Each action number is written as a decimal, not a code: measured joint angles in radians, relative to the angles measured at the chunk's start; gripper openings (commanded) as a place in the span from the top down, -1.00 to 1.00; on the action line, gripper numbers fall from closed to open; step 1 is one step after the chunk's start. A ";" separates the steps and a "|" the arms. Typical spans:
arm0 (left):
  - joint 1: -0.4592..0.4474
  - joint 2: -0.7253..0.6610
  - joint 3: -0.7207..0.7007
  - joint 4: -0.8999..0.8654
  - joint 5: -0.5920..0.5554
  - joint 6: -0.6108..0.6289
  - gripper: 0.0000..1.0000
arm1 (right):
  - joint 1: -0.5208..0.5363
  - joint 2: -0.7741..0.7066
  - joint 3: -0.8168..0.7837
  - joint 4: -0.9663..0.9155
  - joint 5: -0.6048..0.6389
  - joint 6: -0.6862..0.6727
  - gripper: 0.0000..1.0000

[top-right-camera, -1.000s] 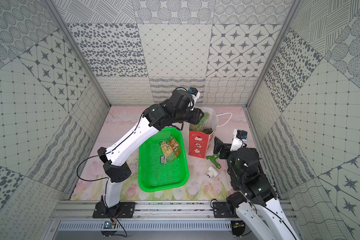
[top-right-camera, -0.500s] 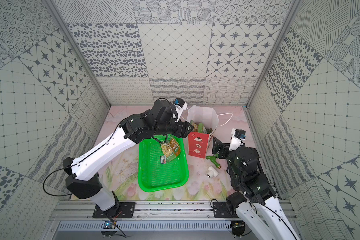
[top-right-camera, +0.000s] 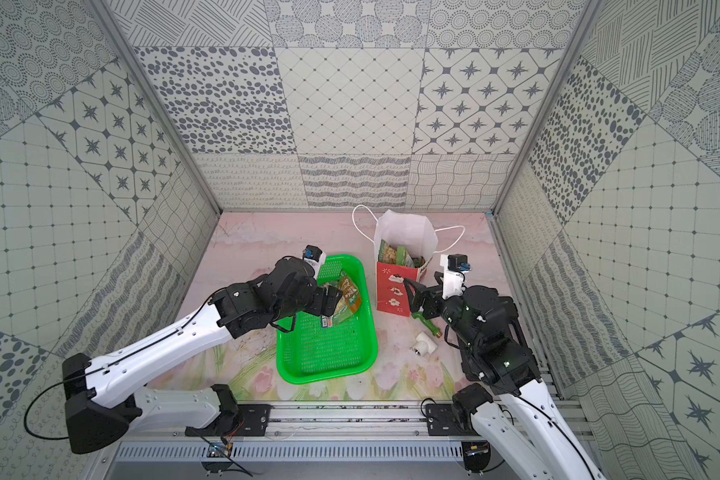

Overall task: Place the condiment packets inside the bag
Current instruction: Place the condiment packet in the paper bag, then pick up the condiment packet from the storage box.

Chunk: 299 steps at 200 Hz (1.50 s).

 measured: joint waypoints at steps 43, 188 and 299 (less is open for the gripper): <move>0.112 -0.103 -0.237 0.092 -0.032 -0.050 -0.85 | 0.155 0.111 0.010 0.016 -0.013 -0.052 -0.81; 0.286 -0.392 -0.559 0.301 -0.096 -0.152 -0.88 | 0.517 1.012 0.479 -0.030 0.246 -0.084 -0.43; 0.292 -0.483 -0.591 0.313 -0.117 -0.179 -0.88 | 0.464 1.474 0.834 -0.187 0.241 -0.022 -0.18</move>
